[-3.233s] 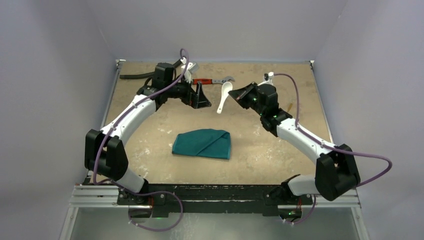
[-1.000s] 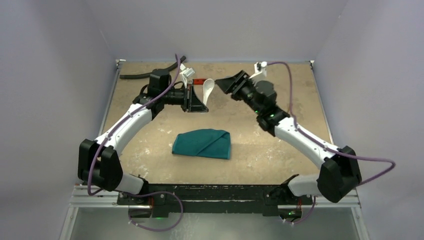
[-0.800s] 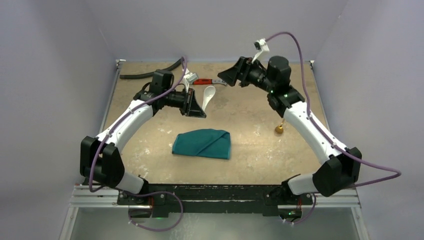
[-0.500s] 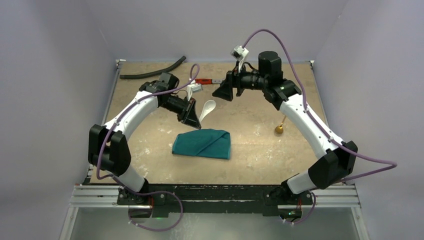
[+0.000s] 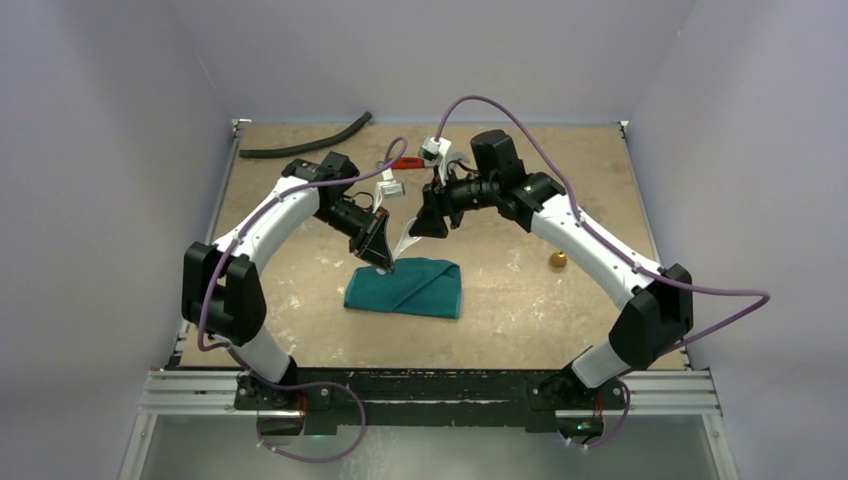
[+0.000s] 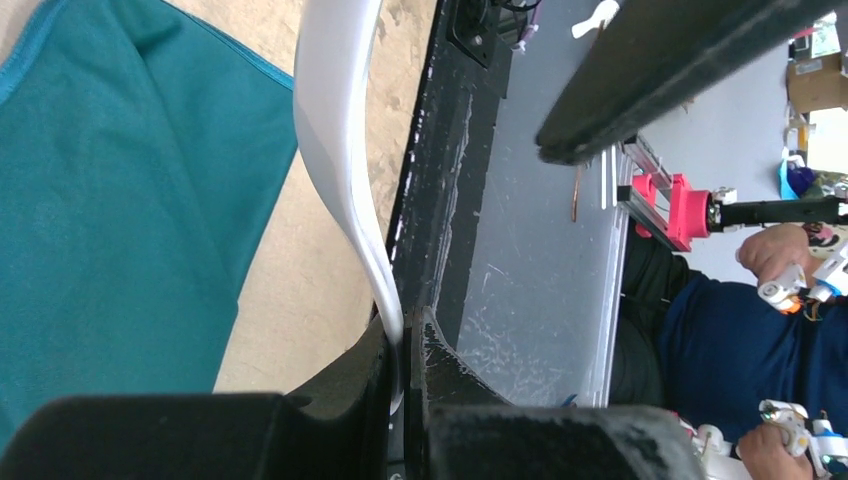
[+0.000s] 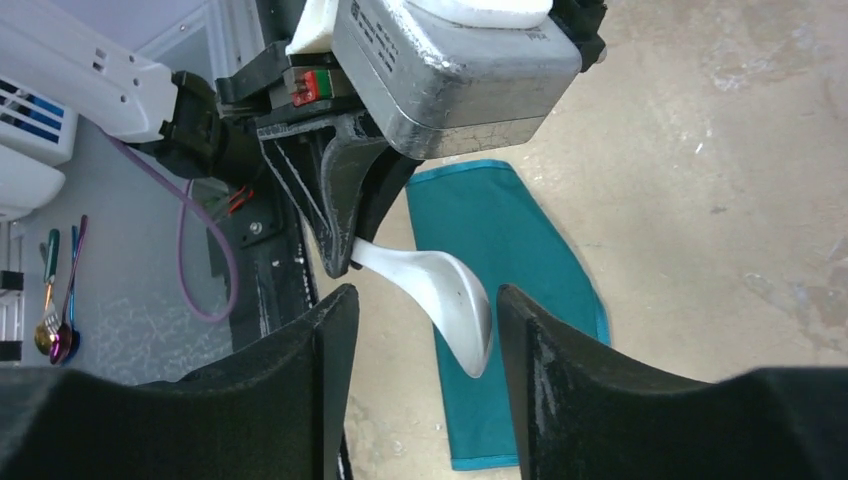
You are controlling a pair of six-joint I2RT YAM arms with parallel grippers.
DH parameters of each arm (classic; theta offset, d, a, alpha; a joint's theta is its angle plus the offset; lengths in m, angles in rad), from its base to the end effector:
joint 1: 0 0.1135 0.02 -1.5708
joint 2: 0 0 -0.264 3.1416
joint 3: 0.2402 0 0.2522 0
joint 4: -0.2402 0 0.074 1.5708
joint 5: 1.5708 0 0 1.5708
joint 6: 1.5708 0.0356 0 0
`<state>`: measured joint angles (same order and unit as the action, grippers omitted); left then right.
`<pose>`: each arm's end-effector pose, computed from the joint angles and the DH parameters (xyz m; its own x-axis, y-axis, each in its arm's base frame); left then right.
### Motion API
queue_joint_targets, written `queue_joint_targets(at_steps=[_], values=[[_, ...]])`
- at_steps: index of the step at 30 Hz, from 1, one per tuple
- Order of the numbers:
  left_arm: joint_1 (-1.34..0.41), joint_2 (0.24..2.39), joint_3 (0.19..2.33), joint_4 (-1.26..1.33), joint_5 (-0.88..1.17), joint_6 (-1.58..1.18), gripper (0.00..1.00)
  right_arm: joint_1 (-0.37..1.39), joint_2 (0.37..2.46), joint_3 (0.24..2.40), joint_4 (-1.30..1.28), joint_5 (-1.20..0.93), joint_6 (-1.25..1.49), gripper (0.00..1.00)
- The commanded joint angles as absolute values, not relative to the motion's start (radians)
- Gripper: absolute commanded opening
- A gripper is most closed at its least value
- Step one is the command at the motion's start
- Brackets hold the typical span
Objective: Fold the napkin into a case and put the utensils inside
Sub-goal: Insert the spoon into the folded napkin.
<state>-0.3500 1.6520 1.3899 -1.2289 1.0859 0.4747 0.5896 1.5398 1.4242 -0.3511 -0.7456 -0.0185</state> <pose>0.2717 -0.1327 0.2808 -0.7295 0.4931 -0.4740 0.6291 0.2117 -0.7480 0.2787 0.2155 0.3637 -0.3570 -0.2552 -0.8986 -0.9188 0.2691 0.2887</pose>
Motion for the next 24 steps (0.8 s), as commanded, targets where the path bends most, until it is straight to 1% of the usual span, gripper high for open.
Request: queue_joint_targets(at_steps=[1,2,3,4,6,7,10,12,13,15,17,20,22,24], values=[[-0.350,1.658,1.441,-1.322,1.150,0.587,0.00,0.602,1.541,1.395,-0.297,-0.715,-0.009,0.51],[-0.351,1.659,1.444,-1.332,1.151,0.594,0.00,0.606,1.542,1.390,-0.288,-0.713,-0.008,0.45],[-0.350,1.662,1.448,-1.345,1.152,0.606,0.00,0.608,1.543,1.384,-0.280,-0.709,-0.008,0.38],[-0.350,1.663,1.454,-1.360,1.155,0.621,0.00,0.610,1.542,1.377,-0.269,-0.706,0.013,0.25],[-0.351,1.668,1.465,-1.383,1.157,0.639,0.00,0.611,1.536,1.362,-0.259,-0.700,0.023,0.02],[-0.349,1.671,1.470,-1.392,1.157,0.648,0.00,0.611,1.530,1.353,-0.252,-0.696,0.027,0.00],[-0.351,1.679,1.477,-1.394,1.148,0.655,0.01,0.612,1.507,1.324,-0.236,-0.675,0.047,0.00],[-0.348,1.682,1.475,-1.352,1.111,0.616,0.26,0.611,1.489,1.294,-0.238,-0.654,0.090,0.00],[-0.342,1.677,1.469,-1.313,1.078,0.586,0.36,0.609,1.481,1.271,-0.236,-0.608,0.134,0.00],[-0.326,1.652,1.441,-1.204,0.981,0.499,0.46,0.603,1.476,1.226,-0.266,-0.503,0.221,0.00],[-0.303,1.616,1.402,-1.087,0.851,0.426,0.54,0.600,1.479,1.175,-0.333,-0.442,0.274,0.00],[-0.261,1.595,1.334,-0.969,0.685,0.397,0.56,0.600,1.436,1.031,-0.362,-0.388,0.400,0.00],[-0.237,1.608,1.297,-0.931,0.616,0.406,0.56,0.600,1.372,0.948,-0.363,-0.339,0.477,0.00],[-0.220,1.613,1.248,-0.884,0.579,0.403,0.55,0.599,1.318,0.919,-0.404,-0.251,0.525,0.00]])
